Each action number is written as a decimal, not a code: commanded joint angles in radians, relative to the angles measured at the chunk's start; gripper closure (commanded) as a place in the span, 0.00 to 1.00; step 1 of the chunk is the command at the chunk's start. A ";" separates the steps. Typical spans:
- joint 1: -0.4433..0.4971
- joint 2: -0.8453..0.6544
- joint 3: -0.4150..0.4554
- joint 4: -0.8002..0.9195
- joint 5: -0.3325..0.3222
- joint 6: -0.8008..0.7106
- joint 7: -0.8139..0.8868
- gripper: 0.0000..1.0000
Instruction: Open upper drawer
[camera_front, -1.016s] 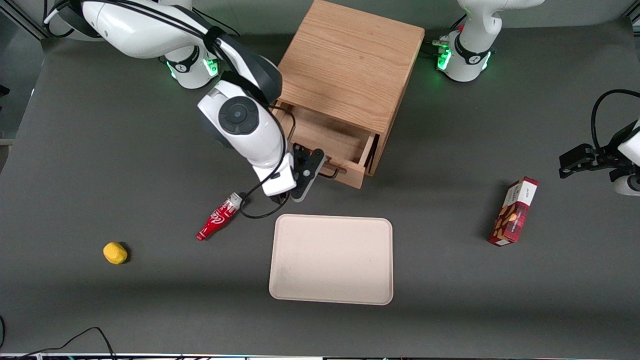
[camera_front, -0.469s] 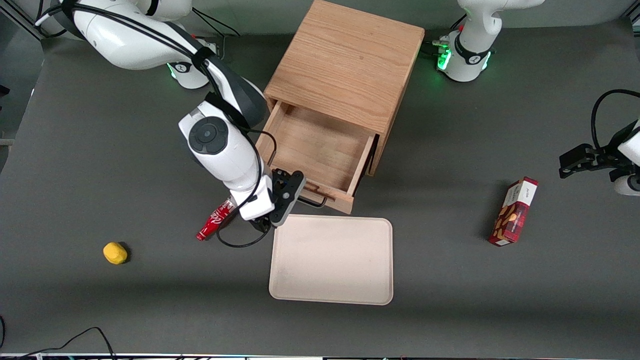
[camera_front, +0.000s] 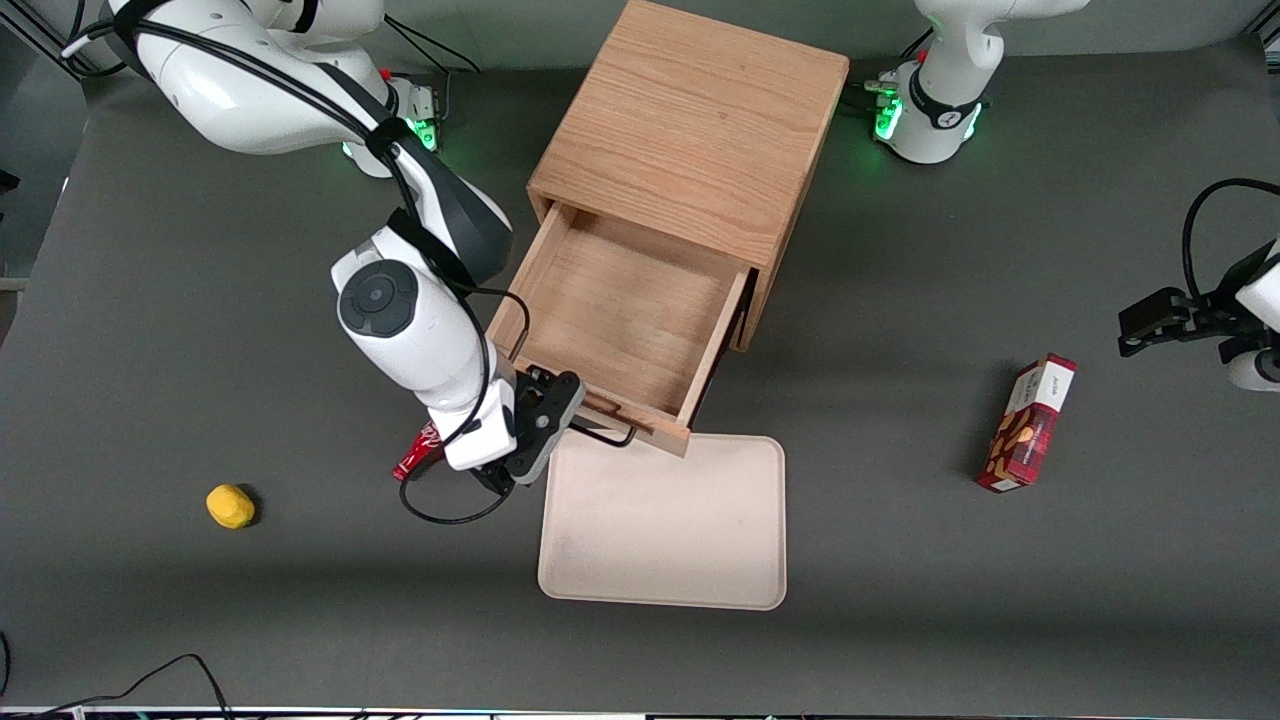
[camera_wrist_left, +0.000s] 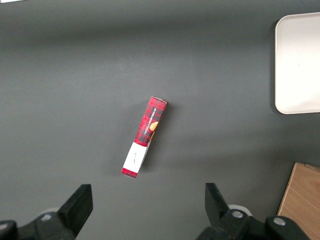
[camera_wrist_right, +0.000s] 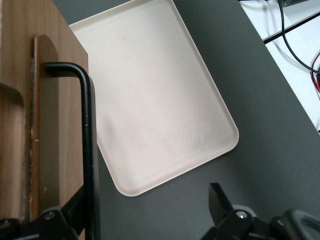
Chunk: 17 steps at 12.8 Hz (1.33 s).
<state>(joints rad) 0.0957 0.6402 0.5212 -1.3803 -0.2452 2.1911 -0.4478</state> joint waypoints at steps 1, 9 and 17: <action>0.001 0.013 -0.027 0.064 0.078 0.001 -0.012 0.00; -0.010 -0.023 -0.046 0.109 0.243 -0.020 0.001 0.00; -0.220 -0.480 -0.221 -0.164 0.282 -0.333 0.225 0.00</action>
<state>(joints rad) -0.0622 0.3294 0.3130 -1.3517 0.0186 1.8826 -0.3252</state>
